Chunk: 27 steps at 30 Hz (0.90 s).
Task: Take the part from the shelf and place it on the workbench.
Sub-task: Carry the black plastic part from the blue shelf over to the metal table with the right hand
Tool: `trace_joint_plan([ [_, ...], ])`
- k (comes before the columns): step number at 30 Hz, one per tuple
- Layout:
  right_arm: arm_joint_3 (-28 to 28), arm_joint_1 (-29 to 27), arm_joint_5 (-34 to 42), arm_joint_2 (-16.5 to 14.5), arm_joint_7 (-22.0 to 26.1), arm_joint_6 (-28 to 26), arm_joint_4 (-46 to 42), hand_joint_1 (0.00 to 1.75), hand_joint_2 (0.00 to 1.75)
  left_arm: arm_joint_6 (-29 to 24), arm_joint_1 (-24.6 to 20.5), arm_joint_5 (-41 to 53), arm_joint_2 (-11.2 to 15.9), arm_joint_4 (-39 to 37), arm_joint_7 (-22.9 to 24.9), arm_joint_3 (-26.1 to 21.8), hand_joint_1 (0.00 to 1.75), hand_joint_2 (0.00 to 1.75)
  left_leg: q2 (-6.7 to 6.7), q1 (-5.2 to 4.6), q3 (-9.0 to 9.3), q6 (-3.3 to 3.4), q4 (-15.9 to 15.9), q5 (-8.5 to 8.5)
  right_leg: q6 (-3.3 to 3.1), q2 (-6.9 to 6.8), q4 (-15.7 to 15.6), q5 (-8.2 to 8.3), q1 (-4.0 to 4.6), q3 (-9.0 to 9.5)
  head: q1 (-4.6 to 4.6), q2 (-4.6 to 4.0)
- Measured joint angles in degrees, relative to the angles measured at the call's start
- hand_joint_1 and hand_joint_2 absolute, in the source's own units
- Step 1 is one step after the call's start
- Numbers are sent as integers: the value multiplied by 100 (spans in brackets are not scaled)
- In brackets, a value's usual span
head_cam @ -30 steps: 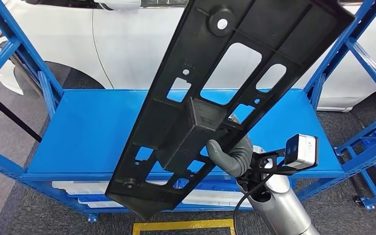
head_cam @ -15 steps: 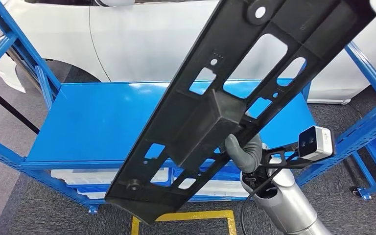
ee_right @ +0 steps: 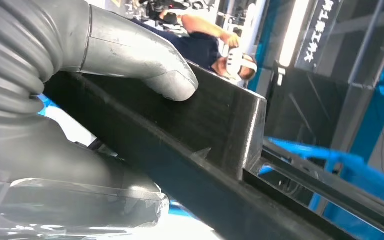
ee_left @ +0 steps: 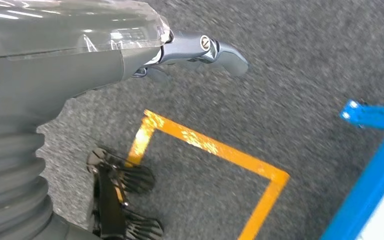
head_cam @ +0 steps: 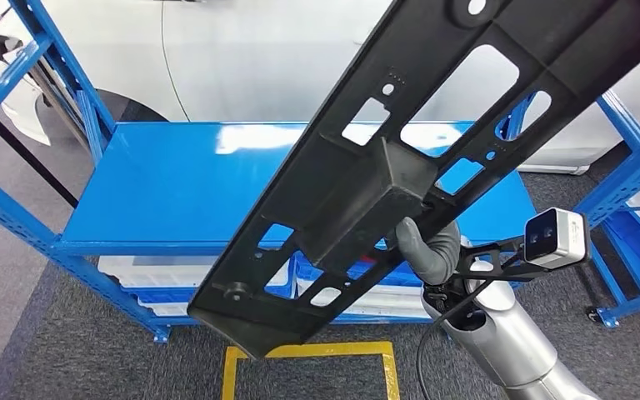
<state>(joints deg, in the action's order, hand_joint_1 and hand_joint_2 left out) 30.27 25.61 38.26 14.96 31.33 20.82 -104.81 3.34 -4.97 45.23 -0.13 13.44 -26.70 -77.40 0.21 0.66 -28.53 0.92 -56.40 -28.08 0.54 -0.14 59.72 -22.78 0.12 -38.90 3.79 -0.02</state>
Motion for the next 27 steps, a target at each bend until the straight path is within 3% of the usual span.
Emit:
trace_joint_plan([
  [3, 55, -4, -62, 5, 26, -25, -11, 175, 175, -2, 4, -5, -9, 0, 13, -6, 0, 175, 29, 14, -211, 46, 24, 207, 89, 16, 915, -782, -44, -263, -1, 0],
  [4, 75, -8, -68, 9, 30, -31, -11, 175, 175, -2, 6, -5, -11, 0, 14, -6, 0, 175, 30, 13, -292, 40, 13, 262, 116, 15, 1240, -911, -64, -312, -1, 0],
  [5, 95, -7, -78, 16, 46, -59, -11, 175, 175, -4, 7, -5, -14, 0, 19, -6, 0, 175, 43, 13, -375, 33, -4, 312, 138, 13, 1429, -906, -82, -292, -1, 0],
  [6, 115, 8, -88, 26, 77, -115, -10, 175, 175, -7, 7, -4, -19, 0, 26, -6, 0, 175, 59, 16, -458, 22, -31, 356, 154, 7, 1427, -792, -100, -179, -1, 0],
  [8, 144, 88, -97, 41, 160, -278, -11, 175, 175, -13, 10, 5, -31, 1, 44, -6, 0, 175, 105, 18, -602, -13, -109, 418, 175, -82, 831, -551, -129, 334, -1, 0],
  [10, 159, 191, -90, 43, 210, -389, -14, 175, 175, -13, 19, 16, -42, 5, 52, -6, 0, 175, 143, 7, -682, -74, -177, 465, 128, -211, 93, -586, -96, 833, 0, 0],
  [11, 165, 224, -88, 43, 221, -412, -18, 175, 175, -13, 23, 19, -45, 7, 54, -6, 0, 175, 165, 0, -695, -111, -191, 492, 83, -239, -104, -643, -71, 941, 1, 0],
  [13, 178, 245, -88, 43, 231, -435, -25, 175, 175, -11, 30, 21, -51, 9, 59, -6, 0, 175, 217, 5, -703, -191, -178, 550, -34, -180, -172, -605, -44, 920, 0, 0],
  [14, 183, 252, -90, 43, 231, -440, -26, 175, 175, -11, 33, 21, -53, 9, 62, -6, 0, 175, 214, 15, -726, -228, -208, 512, -88, -150, -187, -556, -46, 883, 0, 0],
  [16, 195, 265, -95, 42, 231, -442, -26, 175, 175, -10, 45, 21, -57, 9, 65, -6, 0, 175, 146, 32, -858, -280, -524, 154, -194, -92, -207, -427, -48, 771, 1, 0],
  [18, 212, 271, -98, 41, 230, -442, -26, 175, 175, -11, 54, 21, -57, 9, 65, -6, 0, 175, 64, 34, -1075, -291, -1238, -402, -249, -10, -201, -301, -19, 615, 1, 0],
  [19, 222, 269, -99, 41, 230, -442, -26, 175, 175, -11, 55, 21, -57, 9, 65, -6, 0, 175, 47, 31, -1151, -285, -1589, -570, -260, 39, -195, -237, 2, 529, 1, 0],
  [20, 232, 267, -99, 42, 230, -442, -26, 175, 175, -11, 54, 21, -57, 9, 65, -6, 0, 175, 37, 26, -1155, -270, -1805, -613, -265, 93, -186, -174, 23, 442, 1, 0],
  [21, 241, 265, -99, 42, 231, -442, -26, 175, 175, -11, 54, 21, -58, 9, 65, -6, 0, 175, 30, 16, -1058, -243, -1816, -536, -265, 149, -173, -114, 42, 356, 1, 0],
  [23, 256, 265, -99, 43, 231, -442, -26, 175, 175, -11, 49, 21, -54, 11, 65, -6, 0, 175, -71, -19, -570, -142, -1227, -246, -259, 260, -140, -6, 67, 209, 1, 0],
  [25, 264, 272, -101, 42, 230, -441, -27, 175, 175, -11, 43, 24, -38, 23, 65, -6, 0, 175, -299, -46, -37, -42, -432, -183, -225, 355, -119, 91, 69, 114, 1, 0],
  [27, 269, 275, -106, 42, 232, -440, -30, 175, 175, -12, 40, 25, -29, 37, 64, -6, 0, 175, -402, -76, 143, -13, -94, -220, -154, 441, -133, 190, 32, 79, 1, 0],
])
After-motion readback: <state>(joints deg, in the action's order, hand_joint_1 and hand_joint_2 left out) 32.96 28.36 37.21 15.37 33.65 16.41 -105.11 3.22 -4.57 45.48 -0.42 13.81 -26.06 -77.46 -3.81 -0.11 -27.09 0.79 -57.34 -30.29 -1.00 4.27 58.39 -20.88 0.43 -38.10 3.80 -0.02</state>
